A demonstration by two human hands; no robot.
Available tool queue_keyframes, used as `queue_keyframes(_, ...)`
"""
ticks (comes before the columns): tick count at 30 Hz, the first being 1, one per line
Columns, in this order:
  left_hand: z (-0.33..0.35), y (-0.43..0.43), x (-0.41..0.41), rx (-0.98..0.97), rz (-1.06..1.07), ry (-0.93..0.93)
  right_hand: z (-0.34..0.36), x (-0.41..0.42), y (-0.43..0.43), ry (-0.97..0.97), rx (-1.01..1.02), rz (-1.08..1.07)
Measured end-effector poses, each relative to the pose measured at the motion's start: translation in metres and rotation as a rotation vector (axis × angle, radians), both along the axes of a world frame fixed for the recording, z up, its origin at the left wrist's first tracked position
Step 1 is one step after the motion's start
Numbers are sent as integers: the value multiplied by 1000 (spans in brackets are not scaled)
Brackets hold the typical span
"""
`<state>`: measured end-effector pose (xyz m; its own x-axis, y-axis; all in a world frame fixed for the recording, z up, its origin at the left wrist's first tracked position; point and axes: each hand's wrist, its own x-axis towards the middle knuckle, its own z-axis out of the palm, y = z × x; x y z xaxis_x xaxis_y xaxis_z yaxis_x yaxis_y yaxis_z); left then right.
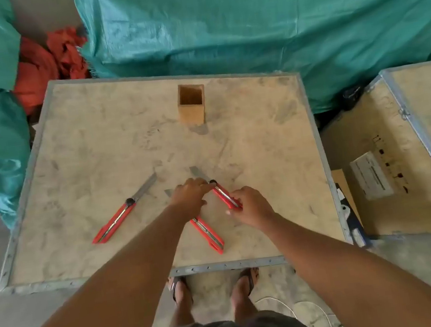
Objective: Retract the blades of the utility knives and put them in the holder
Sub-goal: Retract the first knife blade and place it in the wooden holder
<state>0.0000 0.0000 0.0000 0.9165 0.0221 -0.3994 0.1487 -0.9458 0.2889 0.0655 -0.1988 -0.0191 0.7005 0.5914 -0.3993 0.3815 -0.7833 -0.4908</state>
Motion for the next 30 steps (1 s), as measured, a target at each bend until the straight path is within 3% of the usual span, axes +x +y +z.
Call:
queue_keyframes(14,-28,-12,19,-108,254,-68,-3,-3,7,-13,97,-125)
queue_keyframes(21,-2,-26,43,-602,745,-296,9,-3,24,-96,330,-330)
queue_keyframes(24,35,-23,53,-954,1025,-421,34,6,33,-147,498,-362)
queue_keyframes(30,105,2,63,-1133,1007,-544,89,40,44,-74,747,-307)
